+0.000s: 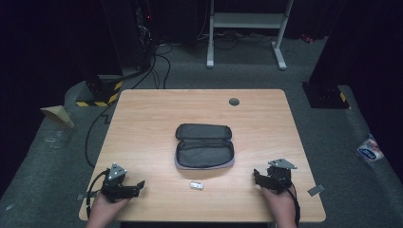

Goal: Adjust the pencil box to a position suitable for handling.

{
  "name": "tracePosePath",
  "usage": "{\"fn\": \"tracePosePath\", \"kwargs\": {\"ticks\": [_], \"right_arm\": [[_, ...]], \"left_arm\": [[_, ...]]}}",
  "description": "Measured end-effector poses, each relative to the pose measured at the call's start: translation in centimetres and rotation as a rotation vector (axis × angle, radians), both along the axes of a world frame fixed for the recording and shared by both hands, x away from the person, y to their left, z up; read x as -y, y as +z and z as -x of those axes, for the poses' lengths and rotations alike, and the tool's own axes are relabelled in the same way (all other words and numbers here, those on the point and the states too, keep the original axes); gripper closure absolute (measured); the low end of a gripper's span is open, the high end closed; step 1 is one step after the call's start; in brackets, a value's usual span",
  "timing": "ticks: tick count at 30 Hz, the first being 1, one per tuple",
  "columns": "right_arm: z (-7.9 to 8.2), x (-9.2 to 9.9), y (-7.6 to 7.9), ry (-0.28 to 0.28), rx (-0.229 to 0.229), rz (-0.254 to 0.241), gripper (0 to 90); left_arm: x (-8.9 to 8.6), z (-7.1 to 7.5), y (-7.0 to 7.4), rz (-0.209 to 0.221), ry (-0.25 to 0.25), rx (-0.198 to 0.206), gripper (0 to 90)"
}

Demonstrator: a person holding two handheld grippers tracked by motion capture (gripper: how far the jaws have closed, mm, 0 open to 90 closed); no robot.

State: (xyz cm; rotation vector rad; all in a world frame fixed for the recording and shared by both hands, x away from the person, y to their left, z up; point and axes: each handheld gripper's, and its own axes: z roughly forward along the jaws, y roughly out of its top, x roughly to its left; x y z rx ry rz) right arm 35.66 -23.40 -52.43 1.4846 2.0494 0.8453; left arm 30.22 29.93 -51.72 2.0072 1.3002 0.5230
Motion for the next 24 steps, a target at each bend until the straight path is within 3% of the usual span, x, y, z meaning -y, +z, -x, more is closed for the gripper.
{"fn": "tracePosePath", "kwargs": {"ticks": [12,17,24], "right_arm": [[0.0,0.0,0.0,-0.001,0.003,0.0,18.7],[0.0,0.0,0.0,-0.001,0.003,0.0,18.7],[0.0,0.0,0.0,-0.001,0.003,0.0,18.7]], "left_arm": [[0.8,0.3,0.7,0.059,-0.051,0.03,1.9],[1.3,0.2,0.7,0.06,-0.056,0.051,0.6],[2.1,-0.2,1.1,0.036,-0.091,0.047,0.5]]}}
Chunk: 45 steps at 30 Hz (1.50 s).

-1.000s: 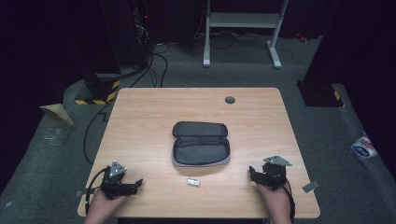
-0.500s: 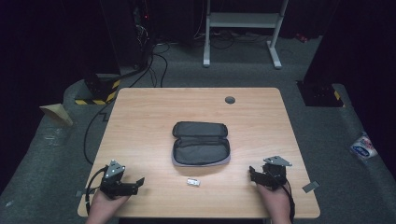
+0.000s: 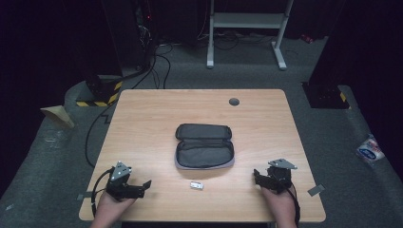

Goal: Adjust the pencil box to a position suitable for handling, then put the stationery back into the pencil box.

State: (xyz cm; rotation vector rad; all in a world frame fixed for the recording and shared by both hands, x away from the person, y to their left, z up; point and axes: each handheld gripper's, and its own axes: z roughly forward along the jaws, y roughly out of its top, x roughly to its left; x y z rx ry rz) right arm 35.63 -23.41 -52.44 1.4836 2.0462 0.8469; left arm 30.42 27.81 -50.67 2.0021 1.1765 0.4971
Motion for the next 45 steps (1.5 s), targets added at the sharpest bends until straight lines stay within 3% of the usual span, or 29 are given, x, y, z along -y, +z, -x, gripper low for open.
{"fn": "tracePosePath", "kwargs": {"ticks": [11,19,28,45], "right_arm": [[0.0,0.1,0.0,0.007,0.002,0.001,18.8],[0.0,0.1,0.0,0.008,-0.001,0.002,18.7],[0.0,0.1,0.0,0.008,-0.004,-0.001,18.7],[0.0,0.1,0.0,0.012,-0.002,0.0,18.8]], "left_arm": [[3.9,-0.7,1.8,-0.012,-0.079,0.012,0.5],[5.1,-0.9,2.0,-0.006,-0.101,0.012,0.5],[7.4,-0.6,1.2,0.052,-0.136,-0.004,1.1],[11.6,-0.4,-0.6,0.078,-0.251,-0.051,5.5]]}}
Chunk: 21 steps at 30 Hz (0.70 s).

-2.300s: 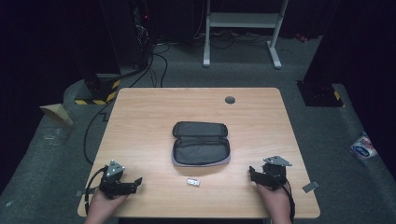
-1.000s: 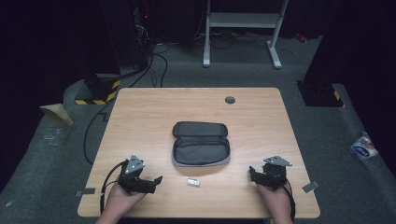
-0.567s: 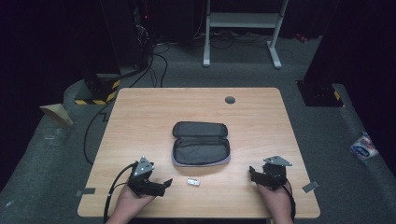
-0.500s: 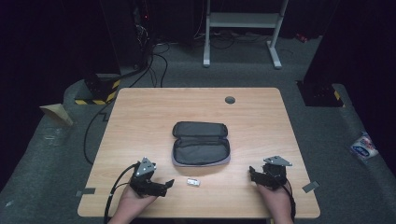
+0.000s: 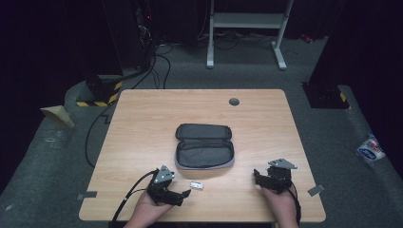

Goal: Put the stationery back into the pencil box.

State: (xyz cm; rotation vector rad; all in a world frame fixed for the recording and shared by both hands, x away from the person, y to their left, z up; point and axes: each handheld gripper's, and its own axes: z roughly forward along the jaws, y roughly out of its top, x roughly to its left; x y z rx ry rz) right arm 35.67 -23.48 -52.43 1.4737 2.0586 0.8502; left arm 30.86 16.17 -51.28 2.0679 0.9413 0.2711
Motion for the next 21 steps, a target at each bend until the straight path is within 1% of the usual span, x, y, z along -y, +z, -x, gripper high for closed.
{"fn": "tracePosePath", "kwargs": {"ticks": [2,6,7,9,10,11,13,17,18,19,20,21], "right_arm": [[0.0,0.0,0.0,0.0,0.0,0.0,18.7],[0.0,0.0,0.0,0.0,0.0,0.0,18.8],[0.0,0.0,0.0,0.0,0.0,0.0,18.7],[0.0,0.0,0.0,0.0,0.0,0.0,18.7],[0.0,0.0,0.0,0.0,0.0,0.0,18.7],[0.0,0.0,0.0,0.0,0.0,0.0,18.7],[0.0,0.0,0.0,0.0,0.0,0.0,18.8],[0.0,0.0,0.0,0.0,0.0,0.0,18.7],[0.0,0.0,0.0,0.0,0.0,0.0,18.7],[0.0,0.0,0.0,0.0,0.0,0.0,18.7],[0.0,0.0,0.0,0.0,0.0,0.0,18.7],[0.0,0.0,0.0,0.0,0.0,0.0,18.7]], "left_arm": [[0.2,0.0,-0.1,0.016,0.001,-0.003,7.0],[0.8,-0.3,-0.4,0.023,-0.01,-0.008,9.6],[0.9,-0.3,-0.4,0.018,-0.019,-0.001,9.6],[1.2,-0.4,-0.5,0.023,-0.035,0.002,13.4],[1.4,-0.4,-0.6,0.026,-0.036,0.0,13.4],[1.8,-0.6,-0.7,0.006,-0.051,0.001,14.1],[2.2,-0.7,-0.7,-0.018,-0.06,0.004,14.8],[2.7,-0.9,-0.6,-0.023,-0.071,0.008,15.7],[2.8,-1.0,-0.6,-0.026,-0.079,0.012,16.6],[3.1,-1.0,-0.6,-0.028,-0.081,0.024,18.5],[3.1,-1.0,-0.6,-0.028,-0.081,0.024,19.5],[3.2,-1.0,-0.7,-0.033,-0.082,0.033,19.5]]}}
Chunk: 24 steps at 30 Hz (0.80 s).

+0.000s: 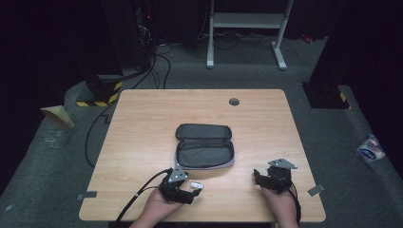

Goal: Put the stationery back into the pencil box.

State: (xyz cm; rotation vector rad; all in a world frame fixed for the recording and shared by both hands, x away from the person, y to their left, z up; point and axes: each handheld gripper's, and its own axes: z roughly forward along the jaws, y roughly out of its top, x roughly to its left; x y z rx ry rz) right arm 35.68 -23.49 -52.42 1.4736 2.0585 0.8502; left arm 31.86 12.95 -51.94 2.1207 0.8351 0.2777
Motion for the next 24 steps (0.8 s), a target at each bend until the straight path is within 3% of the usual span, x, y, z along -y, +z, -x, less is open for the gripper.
{"fn": "tracePosePath", "kwargs": {"ticks": [8,10,12,24], "right_arm": [[0.0,0.01,-0.01,0.001,0.0,0.0,18.8],[0.0,0.01,-0.01,0.002,0.0,0.0,18.8],[0.01,0.0,-0.01,0.0,0.0,-0.001,18.8],[0.02,-0.01,-0.01,-0.001,-0.001,-0.001,18.8]], "left_arm": [[0.38,0.28,-0.53,-0.032,-0.014,0.005,28.6],[0.37,0.33,-0.59,-0.033,-0.01,0.008,34.8],[0.59,0.62,-0.63,-0.059,-0.009,0.039,37.7],[0.7,1.01,-0.66,-0.063,-0.037,0.07,59.4]]}}
